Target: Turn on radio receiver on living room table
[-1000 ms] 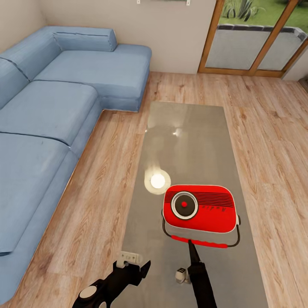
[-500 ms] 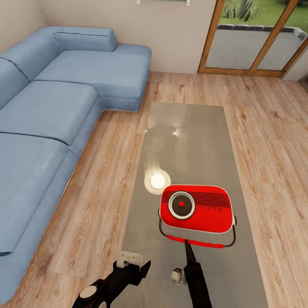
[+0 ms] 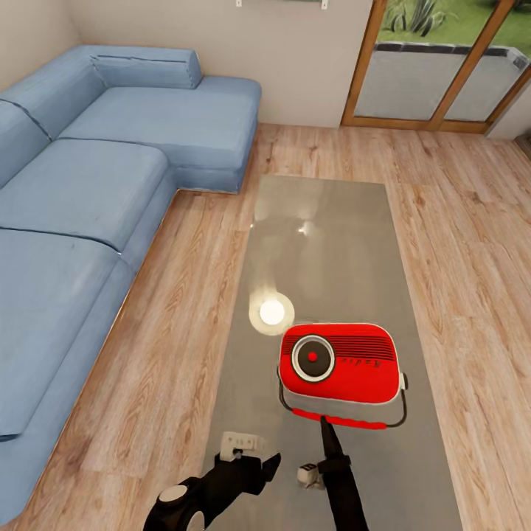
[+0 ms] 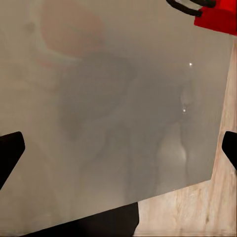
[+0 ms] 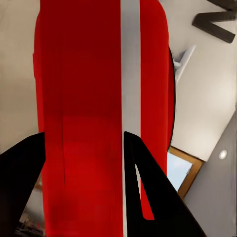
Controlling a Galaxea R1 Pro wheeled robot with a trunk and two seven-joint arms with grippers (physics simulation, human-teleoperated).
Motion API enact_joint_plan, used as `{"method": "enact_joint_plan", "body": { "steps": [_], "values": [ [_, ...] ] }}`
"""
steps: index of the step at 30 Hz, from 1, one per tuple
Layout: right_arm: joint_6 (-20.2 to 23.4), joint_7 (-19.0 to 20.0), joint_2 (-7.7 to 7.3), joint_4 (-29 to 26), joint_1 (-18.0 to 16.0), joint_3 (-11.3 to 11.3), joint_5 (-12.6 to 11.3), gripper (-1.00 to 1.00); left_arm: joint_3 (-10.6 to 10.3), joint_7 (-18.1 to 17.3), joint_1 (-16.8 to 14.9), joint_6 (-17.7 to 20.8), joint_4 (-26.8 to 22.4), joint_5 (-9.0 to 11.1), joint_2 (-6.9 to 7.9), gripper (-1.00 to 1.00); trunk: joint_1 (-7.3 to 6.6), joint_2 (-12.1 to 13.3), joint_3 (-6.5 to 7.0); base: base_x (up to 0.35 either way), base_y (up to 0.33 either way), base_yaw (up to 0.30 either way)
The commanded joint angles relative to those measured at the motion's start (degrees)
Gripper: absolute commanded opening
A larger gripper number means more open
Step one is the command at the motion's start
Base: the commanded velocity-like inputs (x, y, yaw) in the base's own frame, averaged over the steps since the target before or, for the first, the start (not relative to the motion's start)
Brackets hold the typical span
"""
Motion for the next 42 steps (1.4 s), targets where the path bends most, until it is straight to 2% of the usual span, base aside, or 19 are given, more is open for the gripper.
{"method": "enact_joint_plan", "body": {
  "steps": [1, 5, 10, 13, 15, 17, 19, 20, 22, 24, 26, 29, 30, 40, 42],
  "values": [
    [-0.2, 0.0, 0.74, 2.0, 0.0, -0.1, 0.5, -1.00, 0.0, -0.1, -0.1, 0.3, 0.0, 0.0, -0.10, 1.00, -0.01, 0.0, 0.01, 0.000, 0.000, 0.000],
    [-2.2, 0.2, 1.86, 4.8, -0.1, -0.1, 0.5, -1.00, 0.0, -0.3, -1.5, 0.8, 0.0, 0.0, -0.30, 1.00, -0.01, 0.0, 0.01, 0.000, 0.000, 0.000],
    [-3.4, 0.5, 2.10, 5.8, 0.0, -0.2, 0.3, -1.00, 0.0, -0.3, -4.2, 1.0, -0.1, 0.0, -0.49, 1.00, -0.01, 0.0, 0.01, 0.000, 0.000, 0.000],
    [-3.5, 1.0, 2.15, 6.1, 0.0, -0.2, 0.2, -1.00, 0.0, -1.0, -7.8, 2.0, -0.2, 0.0, -0.57, 1.00, -0.01, 0.0, 0.01, 0.000, 0.000, 0.000],
    [-3.5, 1.1, 2.13, 6.2, -0.1, -0.2, 0.2, -1.00, 0.0, -3.1, -9.5, 3.5, -0.2, 0.0, -0.61, 1.00, -0.01, 0.0, 0.01, 0.000, 0.000, 0.000],
    [-3.5, 1.1, 2.11, 6.2, -0.1, -0.2, 0.1, -1.00, 0.0, -6.5, -11.6, 5.1, -0.2, 0.0, -0.63, 1.00, -0.01, 0.0, 0.01, 0.000, 0.000, 0.000],
    [-3.5, 1.1, 2.11, 6.2, 0.0, -0.2, 0.1, -1.00, 0.1, -10.7, -15.0, 7.7, -0.2, 0.1, -0.63, 1.00, -0.01, 0.0, 0.01, 0.000, 0.000, 0.000],
    [-3.5, 1.1, 2.11, 6.2, 0.0, -0.2, 0.1, -1.00, 0.1, -11.5, -15.9, 8.5, -0.2, 0.1, -0.63, 1.00, -0.01, 0.0, 0.01, 0.000, 0.000, 0.000],
    [-3.5, 1.1, 2.10, 6.2, 0.0, -0.2, 0.1, -1.00, 0.1, -13.5, -19.7, 11.6, -0.2, 0.1, -0.63, 1.00, -0.01, 0.0, 0.01, 0.000, 0.000, 0.000],
    [-3.5, 1.1, 2.10, 6.2, -0.1, -0.3, 0.1, -1.00, 0.1, -14.0, -21.9, 12.6, -0.2, 0.3, -0.63, 1.00, -0.01, 0.0, 0.01, 0.000, 0.000, 0.000],
    [-3.5, 1.1, 2.08, 6.2, -0.1, -0.3, 0.1, -1.00, 0.1, -14.3, -25.9, 15.2, -0.2, 3.0, -0.63, 1.00, -0.01, 0.0, 0.01, 0.000, 0.000, 0.000],
    [-3.5, 1.1, 2.10, 6.2, -0.1, -0.2, 0.2, -1.00, 0.1, -14.4, -31.9, 20.0, -0.1, 8.2, -0.63, 1.00, -0.01, 0.0, 0.01, 0.000, 0.000, 0.000],
    [-3.5, 1.1, 2.13, 6.2, -0.1, -0.2, 0.2, -1.00, 0.1, -14.5, -33.2, 20.8, -0.1, 9.0, -0.63, 1.00, -0.01, 0.0, 0.01, 0.000, 0.000, 0.000],
    [-3.4, 0.8, 2.14, 6.2, -0.1, -0.2, 0.2, -1.00, 0.2, -14.3, -41.9, 22.7, 0.7, 11.2, -0.63, 1.00, -0.01, 0.0, 0.01, 0.000, 0.000, 0.000],
    [-3.3, 0.6, 2.18, 6.2, -0.1, -0.2, 0.2, -1.00, 0.2, -14.1, -42.5, 22.7, 1.3, 11.7, -0.63, 1.00, -0.01, 0.0, 0.01, 0.000, 0.000, 0.000]
  ]
}}
